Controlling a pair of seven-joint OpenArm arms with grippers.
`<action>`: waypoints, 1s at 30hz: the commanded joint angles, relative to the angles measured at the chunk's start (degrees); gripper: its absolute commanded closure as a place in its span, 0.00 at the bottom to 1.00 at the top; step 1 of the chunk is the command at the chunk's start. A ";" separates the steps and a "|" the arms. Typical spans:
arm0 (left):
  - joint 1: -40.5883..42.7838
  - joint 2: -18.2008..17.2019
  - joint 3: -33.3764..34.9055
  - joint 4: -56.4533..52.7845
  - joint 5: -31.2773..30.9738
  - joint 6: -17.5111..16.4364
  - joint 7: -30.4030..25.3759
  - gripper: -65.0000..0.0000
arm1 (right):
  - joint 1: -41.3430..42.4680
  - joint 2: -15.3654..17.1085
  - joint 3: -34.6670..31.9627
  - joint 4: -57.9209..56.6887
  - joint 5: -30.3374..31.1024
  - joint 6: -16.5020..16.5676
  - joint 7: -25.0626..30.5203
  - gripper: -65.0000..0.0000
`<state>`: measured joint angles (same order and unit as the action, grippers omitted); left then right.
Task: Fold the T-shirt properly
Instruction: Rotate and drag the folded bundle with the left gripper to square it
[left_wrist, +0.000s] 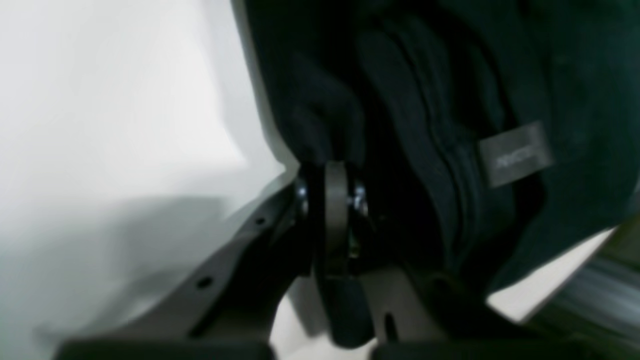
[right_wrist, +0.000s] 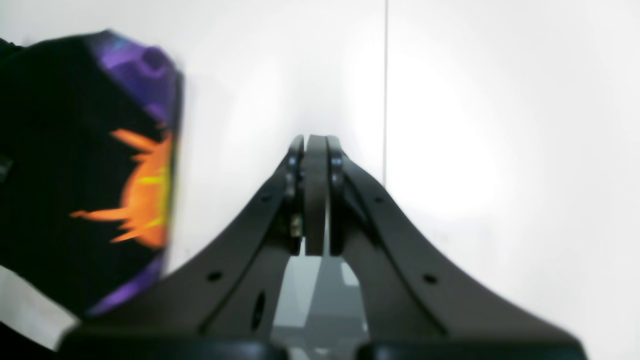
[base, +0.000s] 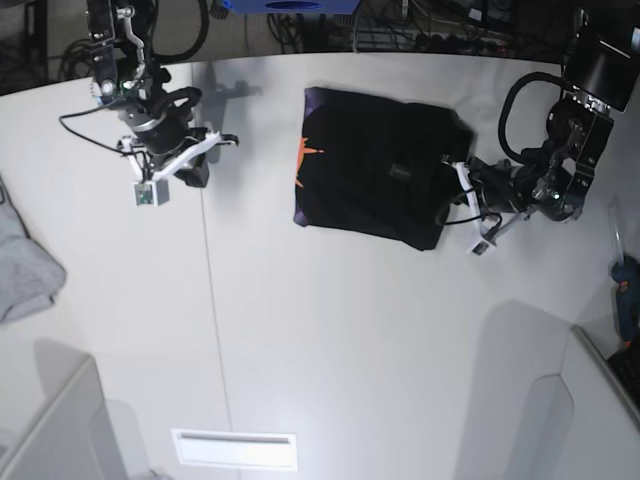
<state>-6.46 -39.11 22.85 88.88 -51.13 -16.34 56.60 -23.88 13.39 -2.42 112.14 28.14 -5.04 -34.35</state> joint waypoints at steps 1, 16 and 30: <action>-2.73 -1.02 2.60 2.68 1.33 -0.76 -0.99 1.00 | 0.19 0.55 0.53 1.05 -0.05 0.25 1.16 1.00; -12.93 6.19 24.05 6.46 43.00 -22.21 -1.43 1.00 | -3.95 -3.59 6.68 0.79 -0.14 -0.10 0.72 1.00; -17.59 13.66 25.63 -6.82 60.32 -23.66 -24.82 1.00 | -9.84 -8.07 6.33 0.87 -0.40 -0.10 1.07 1.00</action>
<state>-23.42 -25.12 48.66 81.62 8.95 -39.94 31.03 -33.52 5.19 3.86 112.01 27.44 -5.30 -34.28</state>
